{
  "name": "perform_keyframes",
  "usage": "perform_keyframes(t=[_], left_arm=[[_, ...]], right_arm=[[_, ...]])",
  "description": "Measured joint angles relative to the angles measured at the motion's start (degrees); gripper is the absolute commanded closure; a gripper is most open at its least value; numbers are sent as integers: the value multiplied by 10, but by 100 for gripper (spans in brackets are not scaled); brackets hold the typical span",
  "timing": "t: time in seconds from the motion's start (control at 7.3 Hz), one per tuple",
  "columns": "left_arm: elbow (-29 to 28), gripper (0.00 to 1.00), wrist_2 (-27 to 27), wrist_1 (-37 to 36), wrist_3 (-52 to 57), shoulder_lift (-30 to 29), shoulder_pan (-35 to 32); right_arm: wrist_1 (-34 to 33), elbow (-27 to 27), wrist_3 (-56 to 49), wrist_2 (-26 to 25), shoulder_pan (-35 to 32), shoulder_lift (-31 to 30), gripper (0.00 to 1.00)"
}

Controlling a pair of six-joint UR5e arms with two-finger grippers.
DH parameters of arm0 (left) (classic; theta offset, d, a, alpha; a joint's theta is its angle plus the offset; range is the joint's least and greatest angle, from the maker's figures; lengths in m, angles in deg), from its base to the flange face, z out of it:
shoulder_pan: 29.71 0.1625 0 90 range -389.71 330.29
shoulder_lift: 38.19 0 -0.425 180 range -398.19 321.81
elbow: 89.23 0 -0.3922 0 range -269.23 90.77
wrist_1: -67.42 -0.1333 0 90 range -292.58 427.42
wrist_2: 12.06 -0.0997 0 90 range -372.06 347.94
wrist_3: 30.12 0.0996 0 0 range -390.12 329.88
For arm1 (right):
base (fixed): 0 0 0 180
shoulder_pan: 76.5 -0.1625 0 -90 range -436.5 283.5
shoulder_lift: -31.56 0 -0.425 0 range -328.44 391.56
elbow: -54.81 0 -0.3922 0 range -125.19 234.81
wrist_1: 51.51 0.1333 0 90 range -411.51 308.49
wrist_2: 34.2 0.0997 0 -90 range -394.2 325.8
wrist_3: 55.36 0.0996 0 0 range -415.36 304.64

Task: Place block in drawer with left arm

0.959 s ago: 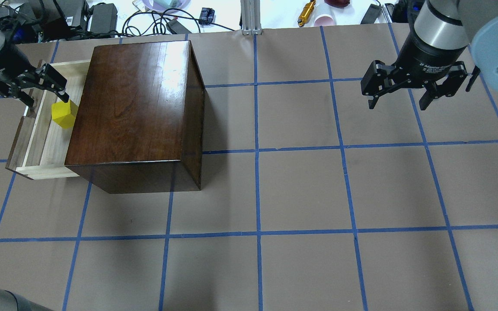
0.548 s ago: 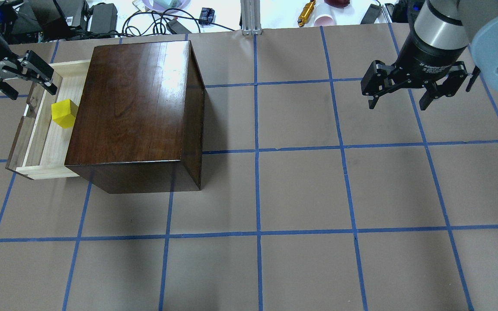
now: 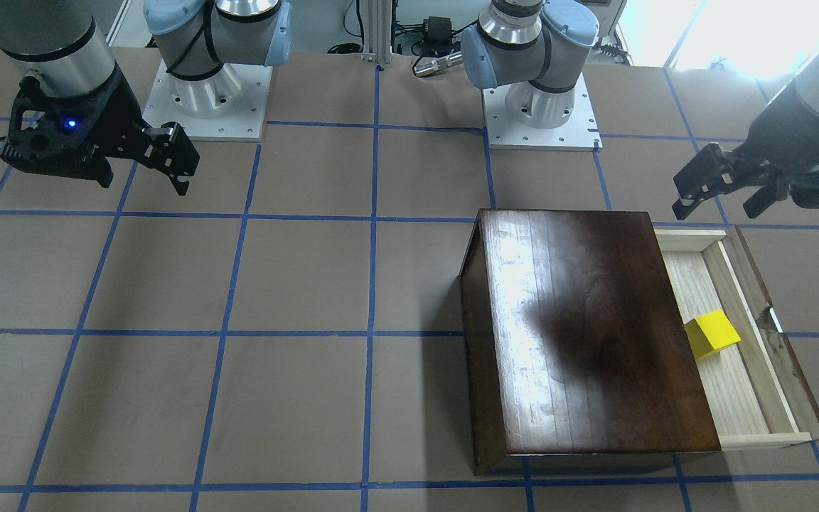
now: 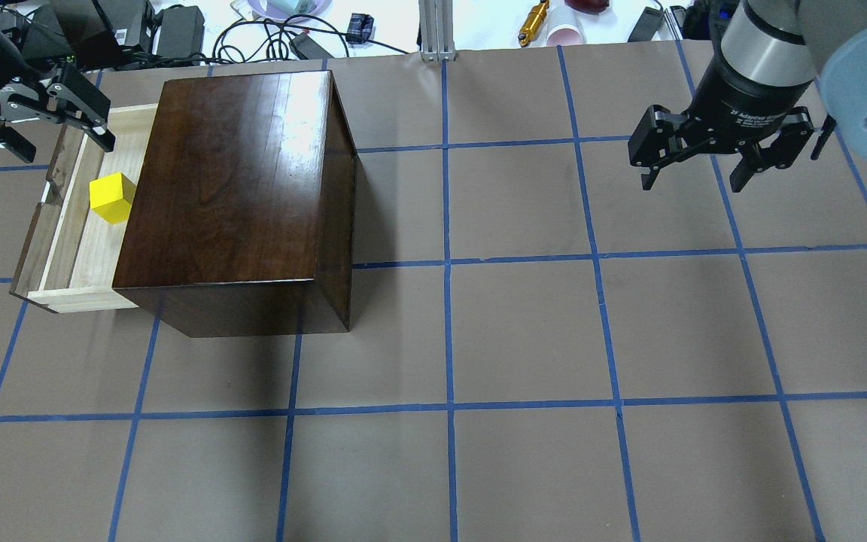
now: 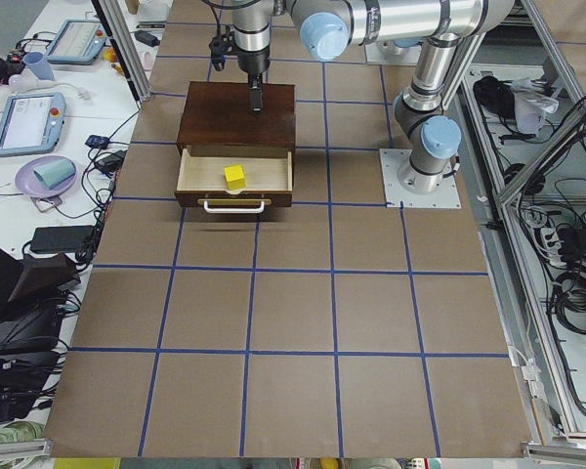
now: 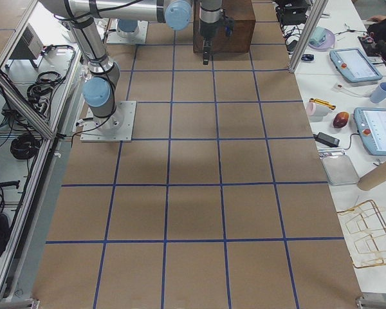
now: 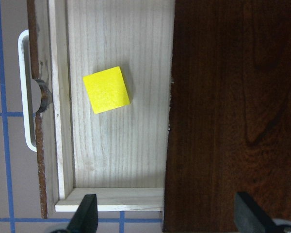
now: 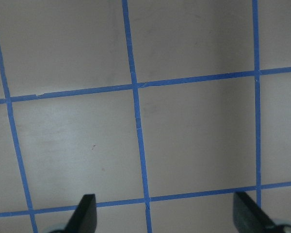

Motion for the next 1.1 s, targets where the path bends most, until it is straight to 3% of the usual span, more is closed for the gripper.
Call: perform_keyframes(t=[0.55, 1.1], left_arm=[[2, 0, 2, -7, -102, -9, -132], [-3, 0, -4, -11, -91, -8, -161]], right_arm=[[0, 0, 0, 0, 0, 0, 0], [0, 0, 0, 0, 0, 0, 0]])
